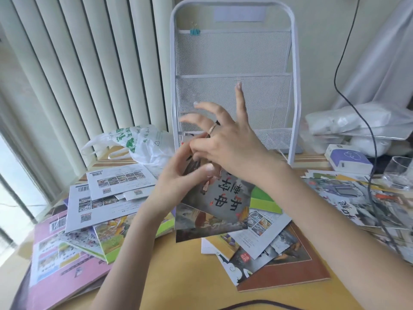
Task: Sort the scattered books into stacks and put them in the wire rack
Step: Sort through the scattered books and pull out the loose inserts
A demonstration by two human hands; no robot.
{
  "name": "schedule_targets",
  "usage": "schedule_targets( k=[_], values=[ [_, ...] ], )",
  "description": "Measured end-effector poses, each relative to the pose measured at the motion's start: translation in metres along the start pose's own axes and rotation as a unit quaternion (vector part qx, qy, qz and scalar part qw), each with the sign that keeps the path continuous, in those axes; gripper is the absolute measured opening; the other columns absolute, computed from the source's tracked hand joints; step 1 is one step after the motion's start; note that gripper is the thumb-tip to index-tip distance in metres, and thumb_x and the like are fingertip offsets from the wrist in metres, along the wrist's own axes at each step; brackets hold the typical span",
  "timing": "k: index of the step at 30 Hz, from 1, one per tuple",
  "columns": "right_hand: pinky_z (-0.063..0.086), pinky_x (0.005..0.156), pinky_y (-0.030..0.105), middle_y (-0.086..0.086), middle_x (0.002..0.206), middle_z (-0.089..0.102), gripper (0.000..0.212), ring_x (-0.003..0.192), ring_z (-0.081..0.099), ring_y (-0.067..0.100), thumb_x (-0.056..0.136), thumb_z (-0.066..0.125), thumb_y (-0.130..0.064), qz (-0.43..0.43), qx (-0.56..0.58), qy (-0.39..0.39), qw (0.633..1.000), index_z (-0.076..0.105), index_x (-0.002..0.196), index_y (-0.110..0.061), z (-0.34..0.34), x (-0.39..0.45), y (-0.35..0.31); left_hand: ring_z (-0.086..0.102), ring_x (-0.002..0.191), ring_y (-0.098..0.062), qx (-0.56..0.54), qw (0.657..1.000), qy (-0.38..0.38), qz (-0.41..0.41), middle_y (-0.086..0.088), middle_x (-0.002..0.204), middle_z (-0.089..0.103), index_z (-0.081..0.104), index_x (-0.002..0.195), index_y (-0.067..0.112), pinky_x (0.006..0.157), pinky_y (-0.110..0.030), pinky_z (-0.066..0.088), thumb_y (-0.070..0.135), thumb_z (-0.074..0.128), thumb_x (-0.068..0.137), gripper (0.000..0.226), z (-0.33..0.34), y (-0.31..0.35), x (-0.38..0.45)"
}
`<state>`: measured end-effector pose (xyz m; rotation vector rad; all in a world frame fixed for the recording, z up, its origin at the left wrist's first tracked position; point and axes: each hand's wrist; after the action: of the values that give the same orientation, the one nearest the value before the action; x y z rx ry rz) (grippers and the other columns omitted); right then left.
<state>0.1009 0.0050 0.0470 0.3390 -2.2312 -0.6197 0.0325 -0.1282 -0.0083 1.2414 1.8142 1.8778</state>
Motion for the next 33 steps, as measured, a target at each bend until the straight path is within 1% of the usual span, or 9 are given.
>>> schedule_targets(
  k=[2,7,10,12,16,20,24,26,33],
  values=[
    [0.008,0.101,0.076,-0.005,0.134,0.054,0.019,0.129,0.038,0.024,0.076,0.068,-0.043,0.019,0.037,0.038,0.998,0.063,0.086,-0.028,0.006,-0.006,-0.003,0.064,0.099,-0.032,0.044,0.998,0.004,0.048,-0.021,0.104,0.064,0.048,0.129,0.008,0.088,-0.045,0.052,-0.004,0.063,0.085,0.048,0.005,-0.002,-0.012],
    [0.013,0.109,0.066,0.003,0.149,0.035,0.07,0.139,0.027,0.023,0.07,0.068,-0.053,0.346,0.184,0.119,0.912,0.04,0.127,-0.023,0.015,-0.047,-0.001,0.041,0.134,-0.006,0.031,0.994,0.073,0.077,0.008,0.145,0.044,0.037,0.144,0.021,0.11,-0.039,0.038,-0.004,0.067,0.082,0.073,0.007,-0.007,-0.025],
    [0.029,0.111,0.047,0.001,0.139,0.041,0.08,0.13,0.036,0.013,0.072,0.063,-0.064,0.572,0.47,0.111,0.663,0.036,0.132,-0.018,0.009,-0.07,0.002,0.023,0.144,-0.011,0.003,0.989,0.108,0.102,0.01,0.157,0.022,0.016,0.151,0.032,0.114,-0.048,0.03,0.007,0.07,0.084,0.089,0.011,-0.006,-0.026],
    [0.037,0.106,0.039,-0.01,0.118,0.057,0.044,0.114,0.049,0.007,0.078,0.054,-0.059,0.59,0.62,0.06,0.514,0.055,0.113,-0.031,0.004,-0.072,0.001,0.005,0.147,-0.008,0.026,0.986,0.103,0.126,0.017,0.159,-0.006,-0.007,0.15,0.038,0.118,-0.049,0.021,0.017,0.071,0.084,0.104,0.017,-0.003,-0.02],
    [0.04,0.1,0.032,-0.018,0.084,0.063,0.035,0.082,0.058,0.001,0.084,0.042,-0.063,0.577,0.609,0.078,0.539,0.061,0.08,-0.035,-0.006,-0.075,0.012,0.014,0.147,-0.019,0.055,0.991,0.072,0.104,0.006,0.16,-0.012,-0.018,0.144,0.047,0.116,-0.042,0.028,0.023,0.084,0.072,0.127,0.021,-0.01,-0.008],
    [0.047,0.081,0.031,-0.001,0.094,0.074,0.088,0.09,0.068,0.013,0.058,0.03,-0.094,0.506,0.621,-0.006,0.599,0.071,0.091,-0.024,-0.006,-0.079,0.008,0.064,0.098,-0.02,-0.036,0.995,0.092,0.018,-0.015,0.13,0.057,0.014,0.147,0.047,0.084,-0.037,0.054,0.042,0.081,0.065,0.106,0.025,-0.021,-0.013],
    [0.036,0.104,0.039,0.018,0.136,0.05,0.066,0.124,0.049,0.02,0.089,0.038,-0.06,0.568,0.625,0.014,0.535,0.059,0.122,-0.008,0.007,-0.085,-0.007,0.063,0.077,-0.027,-0.04,0.993,0.109,-0.027,-0.014,0.086,0.064,0.066,0.108,0.024,0.072,-0.042,0.053,0.033,0.078,0.076,0.036,0.03,-0.037,-0.015],
    [0.024,0.107,0.034,0.009,0.148,0.036,0.063,0.135,0.035,0.02,0.089,0.04,-0.056,0.587,0.64,0.027,0.494,0.05,0.131,-0.01,0.01,-0.09,-0.008,0.065,0.068,-0.026,-0.04,0.991,0.105,-0.069,-0.016,0.076,0.062,0.063,0.09,-0.005,0.063,-0.038,0.055,0.034,0.075,0.076,0.043,0.031,-0.043,-0.02],
    [0.042,0.087,0.025,-0.014,0.099,0.067,0.039,0.103,0.06,0.006,0.064,0.066,-0.052,0.547,0.663,-0.023,0.511,0.064,0.095,-0.03,0.041,-0.12,-0.02,0.067,0.09,-0.04,-0.041,0.987,0.081,-0.13,-0.025,0.093,0.07,0.066,0.094,-0.006,0.084,-0.057,0.051,0.032,0.073,0.074,0.043,0.033,-0.059,-0.027]
  ],
)
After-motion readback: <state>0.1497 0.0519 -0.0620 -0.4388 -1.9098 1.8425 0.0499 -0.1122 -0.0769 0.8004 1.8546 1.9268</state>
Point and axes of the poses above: each hand's wrist, its own x-axis towards the middle knuckle, its own z-axis out of the palm, y = z × x
